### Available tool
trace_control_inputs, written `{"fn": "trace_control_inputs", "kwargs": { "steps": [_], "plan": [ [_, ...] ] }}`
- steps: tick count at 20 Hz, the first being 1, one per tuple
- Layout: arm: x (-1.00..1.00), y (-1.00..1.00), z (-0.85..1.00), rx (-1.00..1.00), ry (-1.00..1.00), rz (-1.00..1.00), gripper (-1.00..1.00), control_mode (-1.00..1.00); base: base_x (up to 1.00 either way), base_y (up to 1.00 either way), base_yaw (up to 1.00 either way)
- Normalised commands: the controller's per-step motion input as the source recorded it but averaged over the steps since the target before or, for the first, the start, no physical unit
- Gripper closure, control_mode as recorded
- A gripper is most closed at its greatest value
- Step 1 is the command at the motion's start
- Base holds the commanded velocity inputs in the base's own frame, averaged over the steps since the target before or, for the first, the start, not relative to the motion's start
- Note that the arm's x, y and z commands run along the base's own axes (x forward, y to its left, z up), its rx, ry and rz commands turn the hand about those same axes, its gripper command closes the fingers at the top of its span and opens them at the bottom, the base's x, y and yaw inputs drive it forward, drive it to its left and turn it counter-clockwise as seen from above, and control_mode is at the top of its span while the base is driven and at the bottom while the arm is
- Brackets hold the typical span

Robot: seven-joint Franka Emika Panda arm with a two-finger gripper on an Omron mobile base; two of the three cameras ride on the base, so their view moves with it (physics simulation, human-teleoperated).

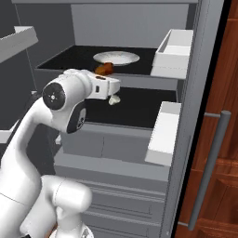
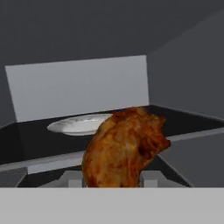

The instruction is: Transport the chicken drumstick from the fridge to the microwave and turn on the microwave.

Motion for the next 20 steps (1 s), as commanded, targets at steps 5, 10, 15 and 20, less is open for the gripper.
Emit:
{"fn": "trace_control_inputs", "kwargs": {
  "steps": [5,10,15,20],
  "plan": [
    [-0.98,0.00,-0.17,0.09,0.30,0.00,1.00,-1.00,0.00,0.00,0.00],
    [-0.68,0.15,-0.42,0.03,0.32,0.01,1.00,-1.00,0.00,0.00,0.00],
    [-0.09,0.39,-0.97,0.00,0.17,0.01,1.00,-1.00,0.00,0.00,0.00],
    [0.00,-0.04,-0.77,0.03,0.05,0.15,1.00,-1.00,0.00,0.00,0.00]
  ]
}}
